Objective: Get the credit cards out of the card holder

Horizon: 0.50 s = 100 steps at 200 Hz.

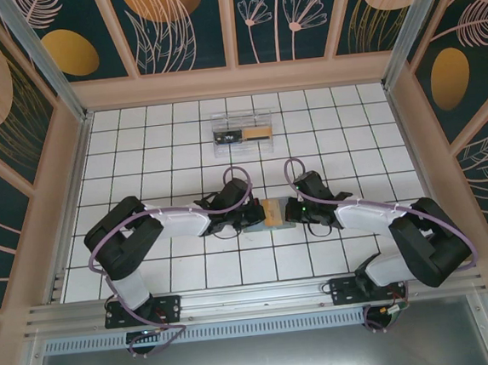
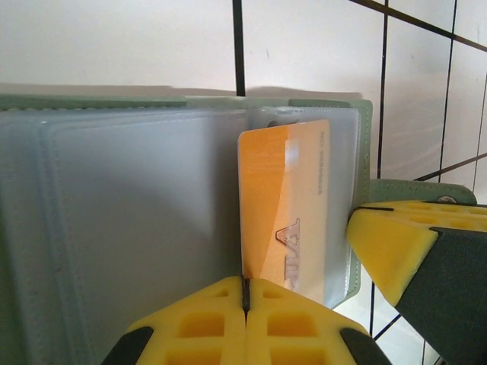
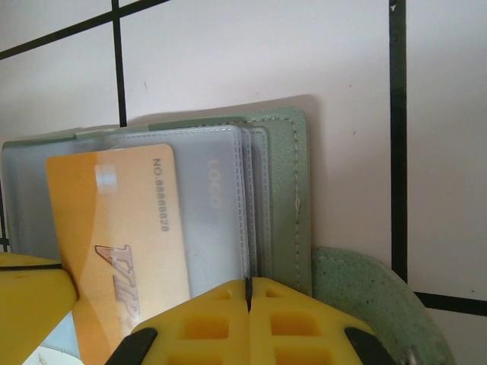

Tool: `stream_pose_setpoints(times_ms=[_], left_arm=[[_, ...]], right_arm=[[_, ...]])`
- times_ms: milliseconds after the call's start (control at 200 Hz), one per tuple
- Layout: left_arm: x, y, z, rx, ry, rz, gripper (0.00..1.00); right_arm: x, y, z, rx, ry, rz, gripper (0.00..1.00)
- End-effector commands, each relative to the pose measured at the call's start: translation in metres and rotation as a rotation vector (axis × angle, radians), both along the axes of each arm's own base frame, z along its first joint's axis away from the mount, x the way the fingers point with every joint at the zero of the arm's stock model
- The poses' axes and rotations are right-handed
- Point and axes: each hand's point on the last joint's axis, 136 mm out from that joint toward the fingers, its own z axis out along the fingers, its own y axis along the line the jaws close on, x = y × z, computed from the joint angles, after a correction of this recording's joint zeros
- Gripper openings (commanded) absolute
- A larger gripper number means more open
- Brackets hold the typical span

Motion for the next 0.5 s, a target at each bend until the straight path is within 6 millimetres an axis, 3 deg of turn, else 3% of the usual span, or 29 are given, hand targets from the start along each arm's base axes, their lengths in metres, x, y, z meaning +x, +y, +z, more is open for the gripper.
stream_pose_setpoints(times_ms=[0,450,495], left_arm=[[-0.001,0.012,-0.002,0.039,-0.012,-0.003,0.00],[-0.004,0.031,-0.011,0.074,0.001,0.006,0.00],[-0.003,0.030,0.001,0.053,-0.020,0.006,0.00]], right_arm=[[-0.021,-0.014,-0.027,-0.072,0.096,-0.006,0.00],[-0.021,-0.013,-0.025,-0.068,0.095,-0.009,0.00],[-0.021,-0.013,-0.026,-0.069,0.095,-0.007,0.00]])
